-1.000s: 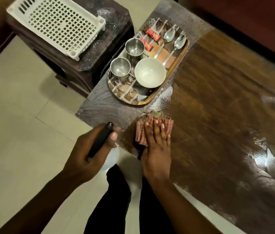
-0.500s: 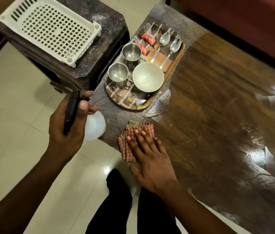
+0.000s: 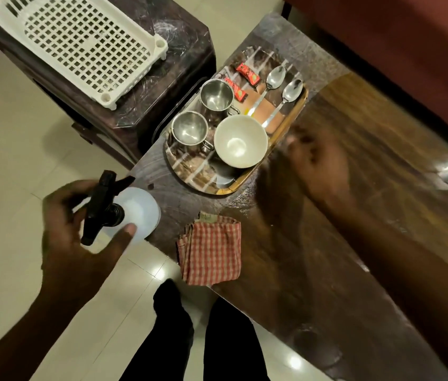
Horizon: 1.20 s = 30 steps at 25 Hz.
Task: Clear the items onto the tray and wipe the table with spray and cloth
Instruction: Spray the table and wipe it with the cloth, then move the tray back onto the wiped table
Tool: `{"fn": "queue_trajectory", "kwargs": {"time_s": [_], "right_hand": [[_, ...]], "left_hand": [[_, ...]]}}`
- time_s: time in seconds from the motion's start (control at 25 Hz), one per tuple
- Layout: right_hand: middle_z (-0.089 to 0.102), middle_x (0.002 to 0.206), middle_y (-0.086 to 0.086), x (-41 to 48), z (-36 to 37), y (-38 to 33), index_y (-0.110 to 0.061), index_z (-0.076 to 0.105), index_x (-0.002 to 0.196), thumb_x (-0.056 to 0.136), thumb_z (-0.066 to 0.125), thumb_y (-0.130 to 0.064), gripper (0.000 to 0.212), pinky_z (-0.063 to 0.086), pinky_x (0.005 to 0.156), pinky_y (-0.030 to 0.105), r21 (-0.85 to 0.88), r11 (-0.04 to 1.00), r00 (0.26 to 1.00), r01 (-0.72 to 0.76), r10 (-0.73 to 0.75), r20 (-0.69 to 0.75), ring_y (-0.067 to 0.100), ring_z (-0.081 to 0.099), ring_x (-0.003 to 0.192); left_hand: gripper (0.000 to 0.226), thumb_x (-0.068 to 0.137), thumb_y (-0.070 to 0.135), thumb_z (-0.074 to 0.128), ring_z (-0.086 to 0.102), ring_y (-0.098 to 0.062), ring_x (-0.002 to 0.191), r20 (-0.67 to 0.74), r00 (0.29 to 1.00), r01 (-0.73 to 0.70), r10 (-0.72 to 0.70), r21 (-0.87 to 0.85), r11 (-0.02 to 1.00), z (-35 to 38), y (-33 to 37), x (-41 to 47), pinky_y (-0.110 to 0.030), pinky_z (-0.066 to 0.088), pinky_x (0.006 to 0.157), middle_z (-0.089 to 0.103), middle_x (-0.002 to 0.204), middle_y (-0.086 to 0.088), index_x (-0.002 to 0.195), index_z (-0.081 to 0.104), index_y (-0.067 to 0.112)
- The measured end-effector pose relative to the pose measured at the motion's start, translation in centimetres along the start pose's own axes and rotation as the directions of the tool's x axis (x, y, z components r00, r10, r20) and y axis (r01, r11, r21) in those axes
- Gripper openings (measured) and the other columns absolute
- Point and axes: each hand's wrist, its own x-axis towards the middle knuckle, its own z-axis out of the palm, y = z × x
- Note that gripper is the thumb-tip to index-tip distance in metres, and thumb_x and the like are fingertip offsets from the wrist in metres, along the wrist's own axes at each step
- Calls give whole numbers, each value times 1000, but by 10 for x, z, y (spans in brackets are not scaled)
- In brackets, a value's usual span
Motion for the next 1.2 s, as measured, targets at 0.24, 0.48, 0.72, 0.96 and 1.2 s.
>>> {"fn": "queue_trajectory", "kwargs": {"time_s": [0.24, 0.48, 0.72, 0.96, 1.2], "right_hand": [[64, 131, -18, 112, -20, -6, -26, 62, 145, 109, 56, -33, 37, 52, 88, 7, 191, 963, 981, -188, 194, -11, -10, 62, 109], [66, 139, -8, 188, -4, -7, -25, 65, 143, 110, 55, -30, 35, 56, 107, 31, 176, 962, 976, -208, 195, 93, 8, 65, 124], [73, 125, 2, 226, 13, 6, -20, 71, 137, 106, 55, -13, 35, 52, 64, 12, 162, 930, 938, -329, 302, 169, 5, 69, 89], [74, 92, -4, 230, 22, 7, -15, 75, 115, 101, 59, -1, 26, 56, 59, 16, 285, 884, 925, -370, 322, 201, 2, 74, 71], [71, 83, -3, 219, 3, 3, -23, 70, 83, 100, 60, 3, 33, 55, 54, 16, 333, 839, 901, -431, 383, 202, -1, 71, 54]], "left_hand": [[14, 86, 20, 60, 59, -11, 76, -13, 990, 143, -142, 90, 986, 44, 22, -90, -14, 47, 76, 58, 90, 1, 99, 58, 14], [52, 101, 50, 59, 67, -2, 132, -8, 880, 464, -475, -204, 862, 148, 82, -23, -19, 59, 97, 65, 151, 17, 151, 56, 37], [36, 105, 6, 60, 71, -22, 121, -247, 649, 604, -720, -409, 684, 171, 63, 44, -62, 58, 109, 72, 134, -2, 139, 62, 17], [47, 101, -5, 61, 77, -10, 110, -301, 724, 568, -620, -247, 785, 179, 57, 66, -45, 65, 101, 79, 123, 4, 143, 68, 14], [49, 98, -9, 60, 75, 9, 86, -298, 767, 511, -568, -250, 822, 179, 71, 68, -18, 63, 76, 78, 94, 23, 129, 70, 28]]}}
